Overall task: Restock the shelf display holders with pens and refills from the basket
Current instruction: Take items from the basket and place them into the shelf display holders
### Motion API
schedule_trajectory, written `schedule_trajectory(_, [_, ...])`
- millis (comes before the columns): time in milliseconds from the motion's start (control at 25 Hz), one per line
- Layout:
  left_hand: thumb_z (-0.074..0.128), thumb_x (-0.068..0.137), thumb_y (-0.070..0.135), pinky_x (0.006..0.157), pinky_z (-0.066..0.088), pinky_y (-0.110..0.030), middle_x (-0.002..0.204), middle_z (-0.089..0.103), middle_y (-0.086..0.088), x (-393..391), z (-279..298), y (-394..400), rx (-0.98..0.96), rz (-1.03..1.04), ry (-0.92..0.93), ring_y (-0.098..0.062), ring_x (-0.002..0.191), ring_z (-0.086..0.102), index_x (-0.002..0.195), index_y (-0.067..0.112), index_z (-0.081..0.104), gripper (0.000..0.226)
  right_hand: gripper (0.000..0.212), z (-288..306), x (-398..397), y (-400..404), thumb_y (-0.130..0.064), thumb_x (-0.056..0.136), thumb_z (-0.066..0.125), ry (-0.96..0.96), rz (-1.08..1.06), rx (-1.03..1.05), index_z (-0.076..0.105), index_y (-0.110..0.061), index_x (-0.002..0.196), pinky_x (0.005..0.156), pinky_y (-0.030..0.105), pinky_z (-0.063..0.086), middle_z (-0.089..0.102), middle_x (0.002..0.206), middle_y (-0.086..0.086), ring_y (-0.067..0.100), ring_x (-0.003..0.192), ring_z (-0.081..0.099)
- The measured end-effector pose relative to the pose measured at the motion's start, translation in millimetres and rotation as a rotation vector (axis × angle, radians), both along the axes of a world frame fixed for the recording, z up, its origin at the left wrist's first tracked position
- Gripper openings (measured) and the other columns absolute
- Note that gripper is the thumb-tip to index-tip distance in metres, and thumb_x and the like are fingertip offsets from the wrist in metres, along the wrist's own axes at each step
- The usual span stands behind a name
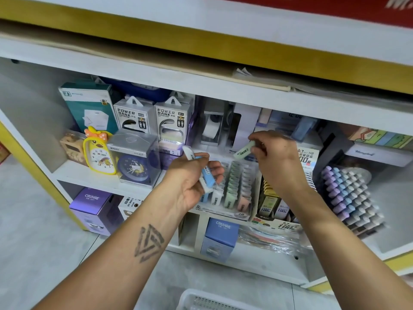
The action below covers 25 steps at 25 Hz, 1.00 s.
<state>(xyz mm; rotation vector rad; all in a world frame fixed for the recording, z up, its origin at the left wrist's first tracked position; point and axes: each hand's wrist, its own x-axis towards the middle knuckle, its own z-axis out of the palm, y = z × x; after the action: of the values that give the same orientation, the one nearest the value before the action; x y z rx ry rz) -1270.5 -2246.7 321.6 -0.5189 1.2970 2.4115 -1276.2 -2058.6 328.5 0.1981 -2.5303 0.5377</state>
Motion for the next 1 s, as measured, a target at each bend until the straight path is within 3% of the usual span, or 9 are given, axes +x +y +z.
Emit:
schedule_trajectory(120, [0.048,0.100,-0.001,0.063,0.056,-0.038,0.073,0.065,-0.020,0,-1,1,0.003,0.001,0.005,-0.030,0.064,0.065,0.108,0.005,0.054,0.011,0.035,-5,-2,-4,0.010,0.086,0.061,0.021,-0.034,0.150,0.068,-0.007,0.116,0.070,0.037,0.055,0.071,0.092,0.013,0.033,0.079,0.066])
schedule_trajectory(240, [0.048,0.100,-0.002,0.063,0.056,-0.038,0.073,0.065,-0.020,0,-3,1,0.007,0.000,0.009,-0.030,0.065,0.065,0.107,0.005,0.054,0.012,0.033,-7,-7,-11,0.015,0.080,0.061,-0.056,-0.090,0.272,0.062,-0.009,0.102,0.056,0.033,0.044,0.061,0.073,0.009,0.034,0.063,0.057])
schedule_trajectory(480, [0.050,0.100,0.000,0.069,0.058,-0.040,0.072,0.068,-0.018,-2,-6,3,-0.011,-0.026,0.008,-0.030,0.065,0.067,0.108,0.005,0.057,0.012,0.035,-9,-12,-26,0.019,0.074,0.060,-0.131,-0.086,0.373,0.062,-0.009,0.096,0.057,0.031,0.035,0.047,0.072,0.004,0.028,0.062,0.048])
schedule_trajectory(720, [0.050,0.100,0.001,0.065,0.058,-0.038,0.070,0.068,-0.016,-4,-8,5,-0.007,-0.030,0.003,-0.029,0.063,0.067,0.106,0.006,0.057,0.010,0.030,-12,-22,-26,0.017,0.079,0.053,-0.217,-0.085,0.388,0.062,-0.008,0.092,0.063,0.029,0.032,0.050,0.076,0.006,0.025,0.069,0.046])
schedule_trajectory(920, [0.050,0.100,0.001,0.064,0.059,-0.038,0.071,0.068,-0.017,-4,-8,4,0.004,-0.025,-0.006,-0.029,0.064,0.067,0.107,0.006,0.057,0.010,0.032,-19,-27,-22,0.020,0.077,0.051,-0.237,-0.058,0.349,0.063,-0.007,0.090,0.062,0.028,0.037,0.064,0.083,0.012,0.027,0.072,0.056])
schedule_trajectory(1000, [0.051,0.100,0.001,0.064,0.059,-0.038,0.071,0.068,-0.017,-3,-8,4,0.002,-0.031,-0.005,-0.030,0.065,0.067,0.108,0.006,0.057,0.011,0.032,-22,-26,-22,0.018,0.077,0.051,-0.251,-0.051,0.390,0.065,-0.007,0.092,0.065,0.032,0.046,0.066,0.087,0.013,0.029,0.076,0.061])
